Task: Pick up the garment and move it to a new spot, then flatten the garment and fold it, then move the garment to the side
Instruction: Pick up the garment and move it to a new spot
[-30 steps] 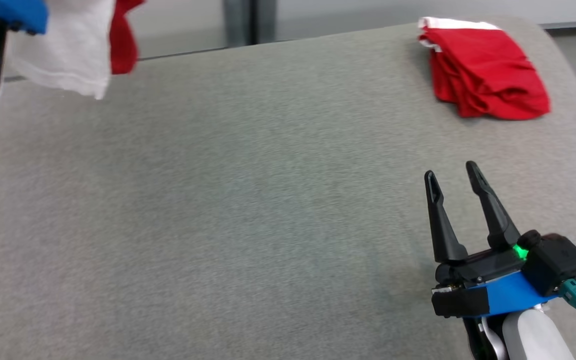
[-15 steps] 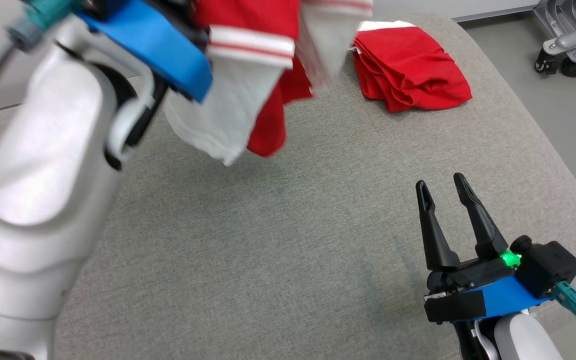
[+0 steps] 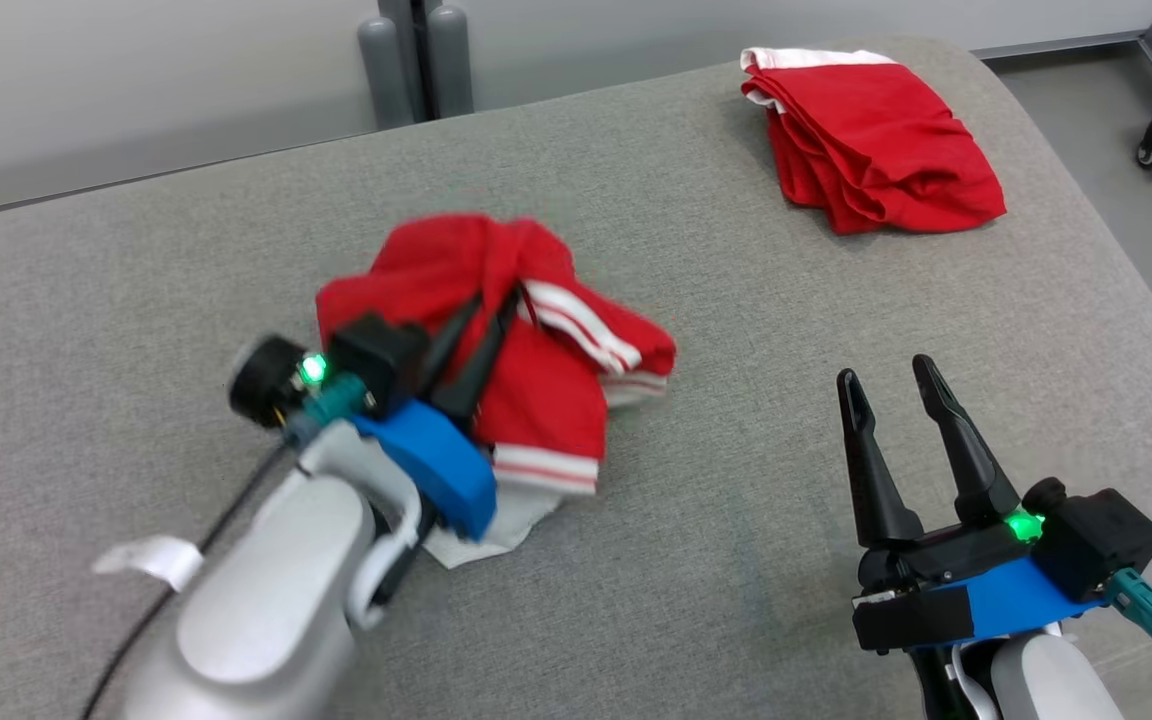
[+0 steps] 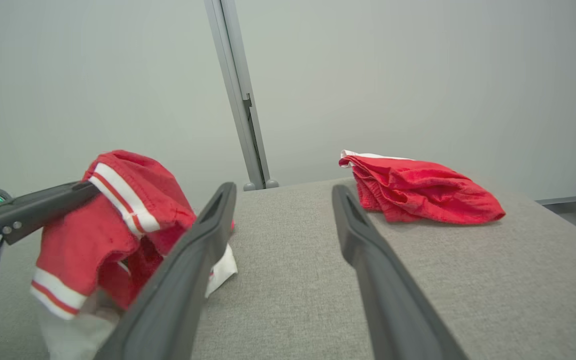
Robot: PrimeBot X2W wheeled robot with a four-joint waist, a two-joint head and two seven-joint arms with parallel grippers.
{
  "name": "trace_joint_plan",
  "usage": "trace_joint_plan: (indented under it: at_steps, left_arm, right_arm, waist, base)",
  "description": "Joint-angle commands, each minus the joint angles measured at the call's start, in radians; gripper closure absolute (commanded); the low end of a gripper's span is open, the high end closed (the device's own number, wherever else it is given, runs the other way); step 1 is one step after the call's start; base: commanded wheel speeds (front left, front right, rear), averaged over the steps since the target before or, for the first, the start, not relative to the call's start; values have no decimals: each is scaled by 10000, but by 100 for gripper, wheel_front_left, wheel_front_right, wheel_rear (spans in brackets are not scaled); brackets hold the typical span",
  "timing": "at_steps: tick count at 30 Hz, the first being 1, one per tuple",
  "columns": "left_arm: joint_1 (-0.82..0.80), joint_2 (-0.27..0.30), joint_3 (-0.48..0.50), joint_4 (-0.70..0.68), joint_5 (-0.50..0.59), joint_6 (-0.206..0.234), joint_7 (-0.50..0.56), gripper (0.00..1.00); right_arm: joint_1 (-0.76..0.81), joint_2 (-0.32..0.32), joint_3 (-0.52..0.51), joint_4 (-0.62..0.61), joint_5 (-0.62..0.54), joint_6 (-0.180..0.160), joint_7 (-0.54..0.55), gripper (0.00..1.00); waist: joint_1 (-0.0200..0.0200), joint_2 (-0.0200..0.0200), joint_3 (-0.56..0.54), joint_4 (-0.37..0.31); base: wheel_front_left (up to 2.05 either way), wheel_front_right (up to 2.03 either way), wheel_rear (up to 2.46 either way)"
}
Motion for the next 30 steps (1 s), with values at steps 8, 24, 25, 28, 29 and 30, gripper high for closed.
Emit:
trace_joint_plan:
  at_steps: [8,24,25,28,29,30]
  left_arm:
    - [1190,-593,-545,528,174,271,-1069,0]
    - [2746,-434,2190,-2340,1132,1478,-1822,0]
    - [3019,-363,2440,-2476,1245,1522,-1821,0]
    - [3657,-276,3219,-2867,1574,1579,-1823,0]
    - [3860,-306,3455,-2981,1627,1582,-1824,0]
    - [4049,-343,3736,-3085,1708,1593,-1823,0]
  right_arm:
    - [156,4,-59,194,-168,3,-31,0]
    - [558,4,-661,466,-333,2,-31,0]
    - [568,4,-687,478,-348,2,-31,0]
    - [677,4,-807,496,-409,3,-31,0]
    - [708,4,-839,497,-417,2,-31,0]
    - [724,3,-868,514,-431,2,-32,0]
  waist:
    - [0,0,-194,423]
    - [0,0,-964,1543]
    - [0,0,-1002,1613]
    - [0,0,-1120,1882]
    - [0,0,-1153,1961]
    - [0,0,-1187,2046]
  base:
    - [0,0,0]
    - [0,0,0]
    - [0,0,0]
    - [0,0,0]
    - [0,0,0]
    - [0,0,0]
